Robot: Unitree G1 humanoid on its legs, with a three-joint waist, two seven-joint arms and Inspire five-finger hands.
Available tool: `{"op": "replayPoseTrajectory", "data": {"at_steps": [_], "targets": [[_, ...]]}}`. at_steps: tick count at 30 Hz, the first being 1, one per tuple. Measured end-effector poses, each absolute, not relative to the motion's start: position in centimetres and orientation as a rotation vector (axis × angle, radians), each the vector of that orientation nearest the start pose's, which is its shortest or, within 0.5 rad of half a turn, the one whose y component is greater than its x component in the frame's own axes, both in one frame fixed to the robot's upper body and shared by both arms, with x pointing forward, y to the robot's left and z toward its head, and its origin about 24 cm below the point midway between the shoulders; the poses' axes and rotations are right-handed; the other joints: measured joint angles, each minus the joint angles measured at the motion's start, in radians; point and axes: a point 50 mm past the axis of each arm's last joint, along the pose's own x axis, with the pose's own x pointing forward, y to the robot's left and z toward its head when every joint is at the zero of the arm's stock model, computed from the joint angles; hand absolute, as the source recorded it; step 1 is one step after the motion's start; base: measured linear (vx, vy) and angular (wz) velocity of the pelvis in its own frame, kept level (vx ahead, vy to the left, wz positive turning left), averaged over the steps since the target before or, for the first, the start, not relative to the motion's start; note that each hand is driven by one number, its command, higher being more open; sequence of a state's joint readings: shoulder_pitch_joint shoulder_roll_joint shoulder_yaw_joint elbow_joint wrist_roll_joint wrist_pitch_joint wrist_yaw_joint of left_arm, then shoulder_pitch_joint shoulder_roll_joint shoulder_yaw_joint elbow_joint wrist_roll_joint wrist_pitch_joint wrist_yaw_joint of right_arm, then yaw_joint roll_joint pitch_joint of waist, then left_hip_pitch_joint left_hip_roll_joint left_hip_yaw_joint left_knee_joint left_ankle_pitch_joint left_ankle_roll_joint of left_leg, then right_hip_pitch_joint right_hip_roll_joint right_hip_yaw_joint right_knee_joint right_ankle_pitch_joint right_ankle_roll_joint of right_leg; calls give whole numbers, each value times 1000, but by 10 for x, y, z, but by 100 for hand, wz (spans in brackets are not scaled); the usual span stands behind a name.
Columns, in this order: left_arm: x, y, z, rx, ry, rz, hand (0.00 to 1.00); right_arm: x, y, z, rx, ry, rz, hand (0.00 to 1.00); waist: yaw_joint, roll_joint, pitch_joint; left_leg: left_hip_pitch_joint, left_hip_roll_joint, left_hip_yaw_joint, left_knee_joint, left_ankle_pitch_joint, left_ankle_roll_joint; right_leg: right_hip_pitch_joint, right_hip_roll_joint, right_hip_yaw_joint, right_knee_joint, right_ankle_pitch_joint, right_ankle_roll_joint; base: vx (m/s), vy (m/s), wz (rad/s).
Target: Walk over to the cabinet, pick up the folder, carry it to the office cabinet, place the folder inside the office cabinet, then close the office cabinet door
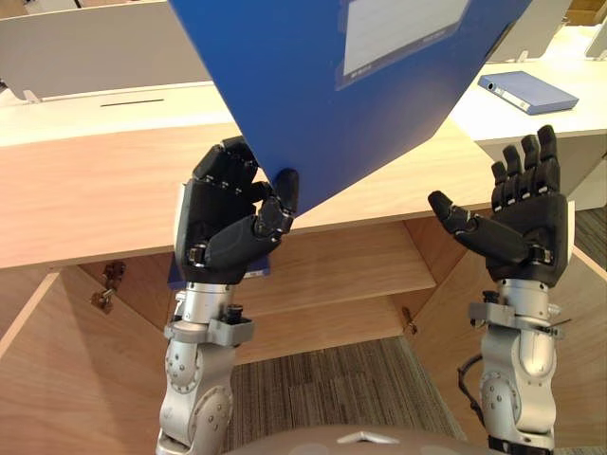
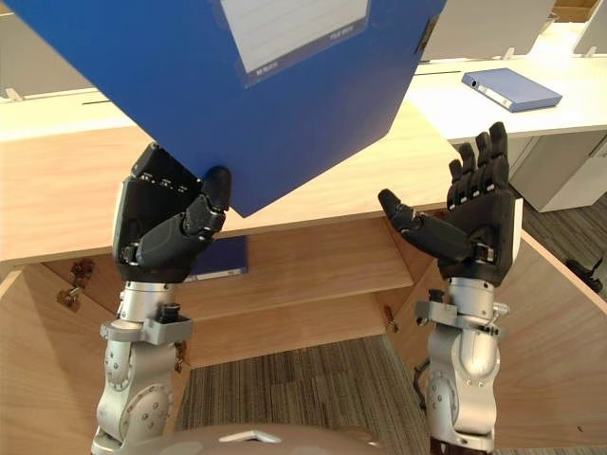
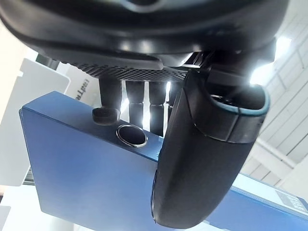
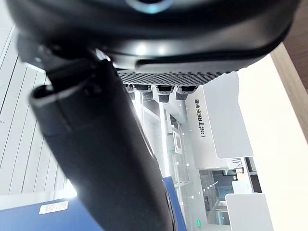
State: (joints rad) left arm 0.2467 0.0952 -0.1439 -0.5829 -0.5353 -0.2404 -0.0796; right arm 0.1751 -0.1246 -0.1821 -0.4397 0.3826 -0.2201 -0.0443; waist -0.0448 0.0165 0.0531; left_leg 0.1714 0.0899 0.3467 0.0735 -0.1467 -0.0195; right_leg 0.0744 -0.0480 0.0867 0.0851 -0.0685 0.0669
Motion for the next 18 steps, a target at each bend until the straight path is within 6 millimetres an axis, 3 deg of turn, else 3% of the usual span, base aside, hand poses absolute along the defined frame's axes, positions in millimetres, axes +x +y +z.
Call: {"op": "replayPoseTrajectory", "data": {"at_steps": [11, 18], "targets": [[194, 159, 132, -448, -518, -282, 0, 215, -231, 157, -16, -589, -80, 100, -1, -2, -4, -17, -30, -36, -7, 17, 23, 14, -33, -31, -34, 27, 16, -38, 18, 10], [198, 158, 125, -447, -467, -376, 0, 227, -234, 173, -135, -613, 21, 100, -6, -4, -4, -20, -42, -35, -19, 27, 29, 10, -42, -30, -43, 38, 18, 0, 0, 0]]}}
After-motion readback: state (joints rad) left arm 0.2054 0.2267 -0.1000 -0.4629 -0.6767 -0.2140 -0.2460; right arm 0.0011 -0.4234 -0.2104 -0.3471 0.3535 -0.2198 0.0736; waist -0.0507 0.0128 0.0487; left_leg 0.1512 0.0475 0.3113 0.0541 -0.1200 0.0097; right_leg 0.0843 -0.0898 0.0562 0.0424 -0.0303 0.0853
